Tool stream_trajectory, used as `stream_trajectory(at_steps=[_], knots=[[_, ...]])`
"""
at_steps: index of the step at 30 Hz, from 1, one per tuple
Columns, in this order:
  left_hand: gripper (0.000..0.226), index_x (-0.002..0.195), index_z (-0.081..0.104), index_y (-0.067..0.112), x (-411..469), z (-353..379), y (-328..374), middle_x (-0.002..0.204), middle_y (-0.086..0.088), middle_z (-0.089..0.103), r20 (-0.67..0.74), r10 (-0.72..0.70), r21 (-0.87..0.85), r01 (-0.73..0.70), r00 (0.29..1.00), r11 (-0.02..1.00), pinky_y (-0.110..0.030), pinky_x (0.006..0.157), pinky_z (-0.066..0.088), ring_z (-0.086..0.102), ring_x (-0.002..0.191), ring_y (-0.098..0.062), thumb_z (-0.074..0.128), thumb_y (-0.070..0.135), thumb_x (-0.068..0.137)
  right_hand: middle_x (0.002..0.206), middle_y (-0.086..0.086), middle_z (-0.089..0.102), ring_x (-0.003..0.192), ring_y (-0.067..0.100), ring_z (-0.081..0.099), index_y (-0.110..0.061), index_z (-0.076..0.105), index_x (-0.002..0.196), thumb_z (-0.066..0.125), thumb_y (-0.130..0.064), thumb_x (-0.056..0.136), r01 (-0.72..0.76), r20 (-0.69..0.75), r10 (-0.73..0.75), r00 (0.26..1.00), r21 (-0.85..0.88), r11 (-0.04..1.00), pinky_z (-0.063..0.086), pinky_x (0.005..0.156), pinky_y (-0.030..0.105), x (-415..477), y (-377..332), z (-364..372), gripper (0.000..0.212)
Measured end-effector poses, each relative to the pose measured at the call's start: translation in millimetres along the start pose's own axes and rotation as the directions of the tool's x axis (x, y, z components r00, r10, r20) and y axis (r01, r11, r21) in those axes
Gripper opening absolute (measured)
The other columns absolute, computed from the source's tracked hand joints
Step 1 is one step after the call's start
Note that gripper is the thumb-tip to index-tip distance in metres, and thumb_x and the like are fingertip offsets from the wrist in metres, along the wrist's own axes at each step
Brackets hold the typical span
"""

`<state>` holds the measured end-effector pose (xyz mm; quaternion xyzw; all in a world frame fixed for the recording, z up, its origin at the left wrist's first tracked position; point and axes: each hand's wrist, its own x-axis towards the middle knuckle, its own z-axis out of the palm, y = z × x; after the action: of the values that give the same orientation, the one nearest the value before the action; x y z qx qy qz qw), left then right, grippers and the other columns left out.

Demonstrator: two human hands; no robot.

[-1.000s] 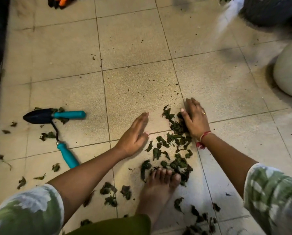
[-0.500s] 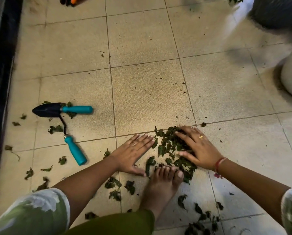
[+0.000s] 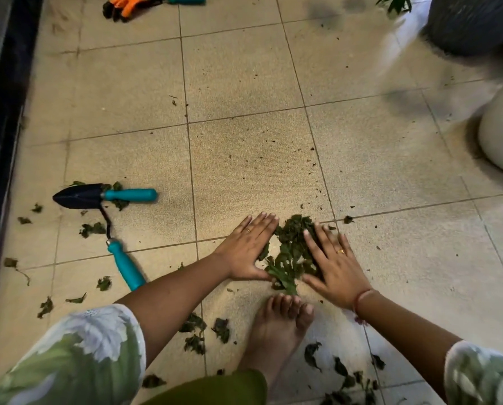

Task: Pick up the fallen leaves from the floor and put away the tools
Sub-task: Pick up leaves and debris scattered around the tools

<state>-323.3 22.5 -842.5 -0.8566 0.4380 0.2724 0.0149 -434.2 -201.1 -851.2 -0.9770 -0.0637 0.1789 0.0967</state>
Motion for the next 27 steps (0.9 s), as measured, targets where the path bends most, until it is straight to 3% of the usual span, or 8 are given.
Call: stream_trajectory(at_steps=[3,5,7,10,14,19,22,27], knots=[[0.106,0.146,-0.026,0.013,4.6,-8.9,8.4,0.151,-0.003,-0.029,-0.063,-0.072,-0.09,0.066,0.995,0.994,-0.03,0.113,-0.019,-0.022,0.144,-0.017,0.046,0.065,0.087,0.155,0.004,-0.019,0.146,0.023,-0.004,-0.03,-0.023,0.146,0.021,-0.064,0.084,-0.005,-0.021,0.006,1.0,0.061,0.998,-0.008,0.117,0.034,31.8,-7.6,-14.1,0.083],[0.097,0.15,-0.017,0.013,6.1,-13.8,11.5,0.158,-0.004,-0.018,-0.109,-0.103,-0.155,0.085,0.989,0.984,-0.027,0.111,-0.018,-0.017,0.145,-0.017,0.049,0.053,0.091,0.157,0.003,-0.015,0.147,0.026,0.001,-0.035,-0.02,0.145,0.025,-0.066,0.081,0.036,-0.063,-0.032,0.998,0.066,0.997,-0.003,0.118,0.04,43.4,-8.0,-24.3,0.084],[0.093,0.151,-0.014,0.014,4.8,-15.2,10.6,0.159,-0.003,-0.013,-0.148,-0.128,-0.19,0.099,0.981,0.977,-0.026,0.111,-0.017,-0.013,0.146,-0.017,0.049,0.05,0.092,0.157,0.001,-0.02,0.146,0.022,-0.007,-0.034,-0.019,0.146,0.024,-0.076,0.079,-0.001,-0.122,0.014,0.992,0.107,0.994,-0.004,0.118,0.044,46.1,-1.9,-31.6,0.09],[0.104,0.15,-0.016,0.016,-4.5,-8.8,1.5,0.157,0.0,-0.018,-0.155,-0.155,-0.222,0.118,0.976,0.968,-0.029,0.113,-0.013,-0.013,0.144,-0.014,0.044,0.07,0.085,0.157,-0.002,-0.02,0.145,0.015,-0.011,-0.025,-0.01,0.15,0.02,-0.085,0.074,-0.19,-0.221,0.262,0.939,0.3,0.935,-0.004,0.117,0.043,34.7,16.1,-31.4,0.101],[0.128,0.142,-0.033,0.02,-20.3,7.9,-9.2,0.151,-0.001,-0.033,-0.068,-0.122,-0.188,0.108,0.99,0.976,-0.033,0.114,-0.015,-0.025,0.141,-0.013,0.027,0.095,0.057,0.158,-0.003,-0.013,0.146,0.014,-0.006,-0.029,-0.009,0.15,0.014,-0.086,0.074,-0.366,-0.173,0.471,0.865,0.424,0.828,-0.001,0.118,0.048,18.4,37.6,-19.8,0.098],[0.133,0.14,-0.036,0.016,-12.6,11.6,0.0,0.15,-0.004,-0.037,-0.031,-0.078,-0.104,0.075,0.996,0.992,-0.034,0.114,-0.018,-0.03,0.139,-0.016,0.042,0.09,0.062,0.158,-0.003,-0.009,0.146,0.014,-0.002,-0.026,-0.01,0.149,0.003,-0.082,0.078,-0.191,-0.07,0.224,0.972,0.319,0.928,0.005,0.12,0.042,28.7,11.2,-12.0,0.091],[0.131,0.14,-0.035,0.017,-2.1,4.8,12.0,0.15,-0.005,-0.036,-0.058,-0.049,-0.155,0.04,0.997,0.987,-0.032,0.111,-0.022,-0.03,0.139,-0.016,0.051,0.084,0.066,0.158,-0.007,-0.007,0.146,0.012,0.001,-0.031,-0.01,0.15,0.01,-0.082,0.079,-0.042,-0.023,0.053,0.998,0.355,0.934,0.013,0.119,0.043,22.1,-9.2,-9.9,0.089],[0.127,0.139,-0.034,0.02,14.9,1.0,22.0,0.149,-0.001,-0.034,-0.155,-0.144,-0.29,0.094,0.977,0.952,-0.029,0.115,-0.015,-0.027,0.139,-0.012,0.06,0.073,0.072,0.158,-0.004,-0.018,0.145,0.011,-0.012,-0.034,-0.018,0.148,0.024,-0.089,0.072,-0.106,-0.09,0.145,0.985,0.345,0.932,-0.004,0.115,0.04,-5.7,-13.2,0.4,0.102]])
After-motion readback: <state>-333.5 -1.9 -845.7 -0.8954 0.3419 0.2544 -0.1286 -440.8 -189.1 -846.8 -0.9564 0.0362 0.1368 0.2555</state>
